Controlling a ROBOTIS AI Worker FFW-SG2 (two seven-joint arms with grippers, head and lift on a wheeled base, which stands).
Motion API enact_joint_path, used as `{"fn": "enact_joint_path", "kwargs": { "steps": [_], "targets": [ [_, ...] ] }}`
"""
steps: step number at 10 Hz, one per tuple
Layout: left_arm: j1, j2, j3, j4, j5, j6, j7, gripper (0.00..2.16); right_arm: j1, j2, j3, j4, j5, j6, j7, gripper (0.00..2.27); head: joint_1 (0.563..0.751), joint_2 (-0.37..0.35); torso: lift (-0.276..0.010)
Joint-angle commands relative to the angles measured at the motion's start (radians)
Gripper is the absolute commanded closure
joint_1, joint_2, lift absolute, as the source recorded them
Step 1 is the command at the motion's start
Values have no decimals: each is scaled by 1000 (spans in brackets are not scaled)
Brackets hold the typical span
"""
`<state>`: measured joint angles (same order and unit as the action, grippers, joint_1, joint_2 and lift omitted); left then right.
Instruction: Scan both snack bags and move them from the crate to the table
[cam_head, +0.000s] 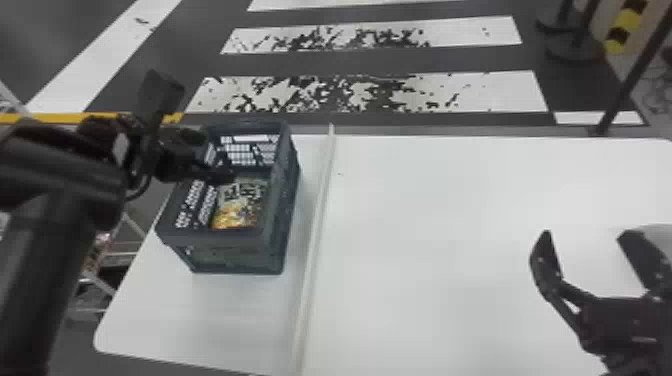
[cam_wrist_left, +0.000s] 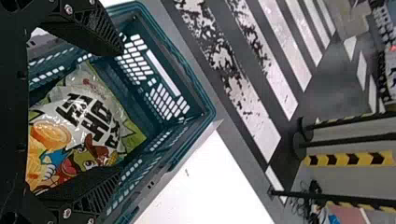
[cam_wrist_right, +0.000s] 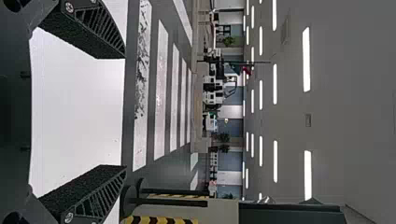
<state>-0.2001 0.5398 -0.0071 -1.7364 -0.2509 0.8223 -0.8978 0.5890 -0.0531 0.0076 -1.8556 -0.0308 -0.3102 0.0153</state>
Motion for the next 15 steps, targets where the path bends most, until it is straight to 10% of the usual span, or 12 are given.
{"fn": "enact_joint_path", "kwargs": {
  "steps": [1,6,15],
  "targets": [
    [-62,9,-68,90,-57,-22,-33,124,-3,-2,0,-1,-3,6,0,90,695,154,-88],
    [-179,-6,-263,345,-229,-93,-144,124,-23,-28,20,9,-18,18,0,90,695,152,-88],
    [-318,-141,-455,741,-361,-173,-168,144,-37,-33,20,47,-58,6,15,90,695,134,-88]
  ]
}}
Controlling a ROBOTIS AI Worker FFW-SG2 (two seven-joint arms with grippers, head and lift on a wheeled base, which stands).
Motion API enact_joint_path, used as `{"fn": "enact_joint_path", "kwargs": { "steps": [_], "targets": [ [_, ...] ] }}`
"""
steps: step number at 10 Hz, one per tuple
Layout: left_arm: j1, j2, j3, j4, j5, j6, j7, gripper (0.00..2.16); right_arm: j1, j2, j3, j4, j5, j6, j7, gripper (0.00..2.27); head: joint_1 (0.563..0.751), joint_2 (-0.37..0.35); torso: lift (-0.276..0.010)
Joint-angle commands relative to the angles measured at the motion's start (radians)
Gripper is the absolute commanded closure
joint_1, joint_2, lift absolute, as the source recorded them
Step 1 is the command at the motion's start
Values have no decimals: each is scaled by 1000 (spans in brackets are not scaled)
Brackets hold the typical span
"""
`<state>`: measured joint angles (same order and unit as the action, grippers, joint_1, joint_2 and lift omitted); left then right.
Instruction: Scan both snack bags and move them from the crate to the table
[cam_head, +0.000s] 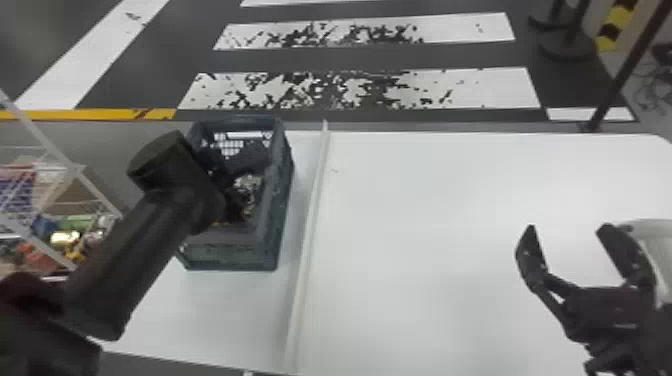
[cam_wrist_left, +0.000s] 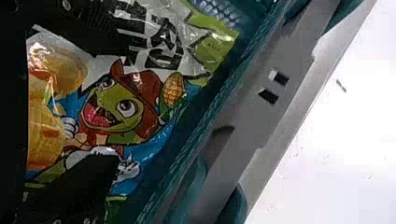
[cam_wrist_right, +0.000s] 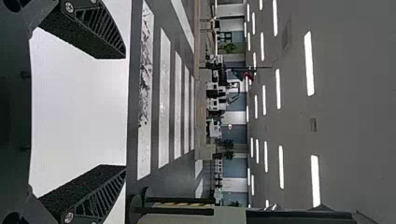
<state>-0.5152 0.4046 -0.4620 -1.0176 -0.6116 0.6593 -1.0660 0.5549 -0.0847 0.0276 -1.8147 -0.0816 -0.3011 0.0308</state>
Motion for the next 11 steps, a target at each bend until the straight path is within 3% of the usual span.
{"fn": "enact_joint_path", "kwargs": {
  "steps": [1,3,4,5,6,11],
  "targets": [
    [-3,-6,2,37,-2,-6,-48,286,-6,0,0,17,-7,-6,1,90,695,134,-88],
    [1,2,20,34,0,-31,-92,1102,-6,0,0,17,-9,-6,3,90,695,131,-88],
    [37,6,80,-13,9,-34,-63,2128,-6,0,0,15,-7,-6,3,90,695,135,-88],
    [67,17,135,-56,23,-34,-34,2135,-4,0,2,15,-7,-6,3,90,695,136,-88],
    [83,39,203,-87,108,-46,-40,2135,-3,0,0,17,-9,-6,3,90,695,138,-88],
    [158,69,457,-162,311,-145,-9,2135,-1,3,3,14,-7,-6,3,90,695,167,-88]
  ]
}}
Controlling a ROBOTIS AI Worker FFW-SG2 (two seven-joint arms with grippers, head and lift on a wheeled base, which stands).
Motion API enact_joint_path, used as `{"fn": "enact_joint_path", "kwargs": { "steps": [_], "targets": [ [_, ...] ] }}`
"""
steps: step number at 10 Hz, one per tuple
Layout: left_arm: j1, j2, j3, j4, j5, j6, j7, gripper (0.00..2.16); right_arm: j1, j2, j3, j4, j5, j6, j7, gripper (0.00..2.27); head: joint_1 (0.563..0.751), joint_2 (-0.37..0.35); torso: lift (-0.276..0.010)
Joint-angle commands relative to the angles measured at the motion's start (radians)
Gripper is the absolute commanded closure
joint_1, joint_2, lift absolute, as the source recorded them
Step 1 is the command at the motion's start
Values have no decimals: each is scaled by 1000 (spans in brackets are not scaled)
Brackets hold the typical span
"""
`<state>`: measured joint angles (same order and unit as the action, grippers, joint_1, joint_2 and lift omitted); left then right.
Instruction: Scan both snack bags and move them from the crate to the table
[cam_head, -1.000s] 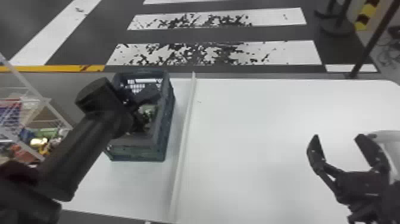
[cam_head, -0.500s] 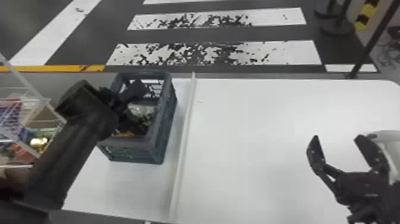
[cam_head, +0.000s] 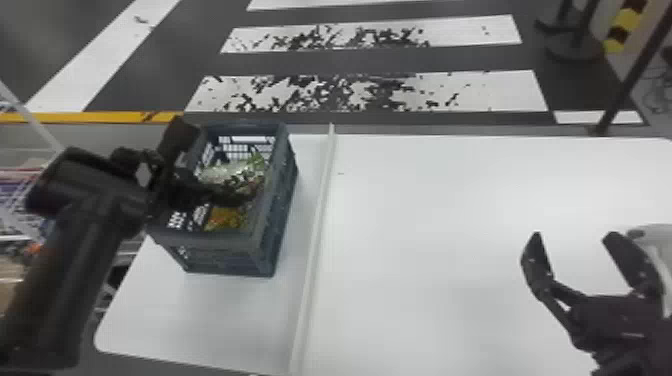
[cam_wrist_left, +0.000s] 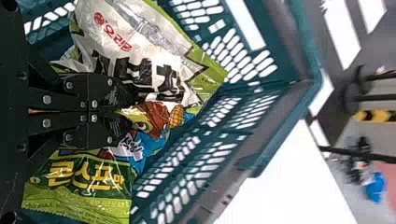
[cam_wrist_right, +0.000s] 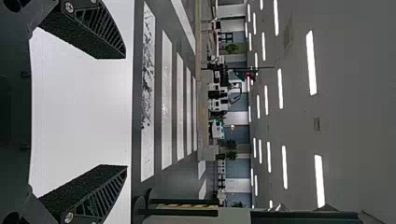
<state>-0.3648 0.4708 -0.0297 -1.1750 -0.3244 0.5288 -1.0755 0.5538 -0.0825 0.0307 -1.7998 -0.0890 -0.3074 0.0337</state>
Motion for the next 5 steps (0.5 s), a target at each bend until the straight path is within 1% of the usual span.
{"fn": "enact_joint_path", "kwargs": {
  "steps": [1,2,3,4,5],
  "targets": [
    [17,5,63,-5,64,-42,3,2135,2,1,0,-3,0,0,0,90,695,175,-88],
    [21,6,80,-6,102,-57,5,2135,2,1,0,-4,0,0,-2,90,695,180,-88],
    [30,5,116,-23,125,-60,-6,2135,2,1,0,-7,2,6,-2,90,695,182,-88],
    [33,5,137,-34,166,-60,-20,2135,2,1,0,-7,2,9,-2,90,695,182,-88],
    [37,5,154,-45,192,-60,-35,2135,2,1,0,-7,3,9,-2,90,695,181,-88]
  ]
}}
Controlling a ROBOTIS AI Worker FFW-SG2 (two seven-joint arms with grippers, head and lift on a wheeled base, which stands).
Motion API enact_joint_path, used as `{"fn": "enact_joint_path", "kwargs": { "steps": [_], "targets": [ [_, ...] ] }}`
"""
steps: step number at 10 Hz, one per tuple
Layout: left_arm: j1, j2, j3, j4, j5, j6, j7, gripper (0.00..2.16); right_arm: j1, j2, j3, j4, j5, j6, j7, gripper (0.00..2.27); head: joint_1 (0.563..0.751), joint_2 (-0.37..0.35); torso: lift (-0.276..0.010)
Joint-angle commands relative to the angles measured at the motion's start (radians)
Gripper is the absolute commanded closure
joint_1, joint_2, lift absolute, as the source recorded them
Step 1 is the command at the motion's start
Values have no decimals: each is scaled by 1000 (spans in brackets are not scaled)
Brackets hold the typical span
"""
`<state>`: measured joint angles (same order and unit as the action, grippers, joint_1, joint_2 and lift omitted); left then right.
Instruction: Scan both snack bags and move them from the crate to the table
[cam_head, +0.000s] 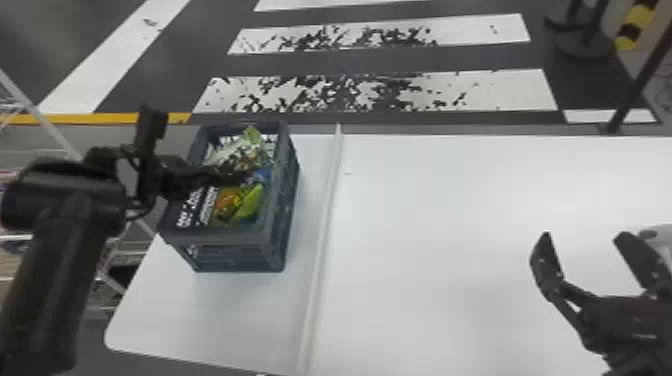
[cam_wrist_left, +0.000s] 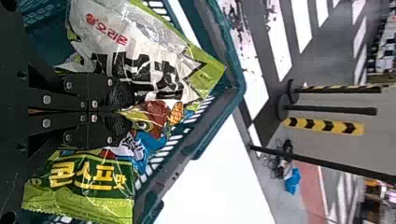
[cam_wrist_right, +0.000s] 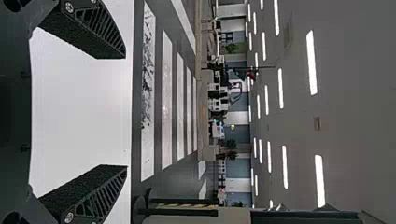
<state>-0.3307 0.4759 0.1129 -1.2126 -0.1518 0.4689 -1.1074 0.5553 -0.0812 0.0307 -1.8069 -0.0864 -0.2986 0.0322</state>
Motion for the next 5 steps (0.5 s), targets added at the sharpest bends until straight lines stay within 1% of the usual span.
{"fn": "enact_joint_path", "kwargs": {
  "steps": [1,2,3,5],
  "targets": [
    [10,0,27,-21,34,0,-6,2135,0,1,0,0,2,0,0,90,695,179,-88],
    [13,0,40,-28,71,0,-11,2135,0,1,0,0,2,3,0,90,695,177,-88],
    [30,0,70,-51,94,0,-29,2135,0,1,0,0,2,0,0,90,695,177,-88],
    [41,0,97,-76,150,9,-48,2135,0,3,0,-2,2,3,0,90,695,175,-88]
  ]
}}
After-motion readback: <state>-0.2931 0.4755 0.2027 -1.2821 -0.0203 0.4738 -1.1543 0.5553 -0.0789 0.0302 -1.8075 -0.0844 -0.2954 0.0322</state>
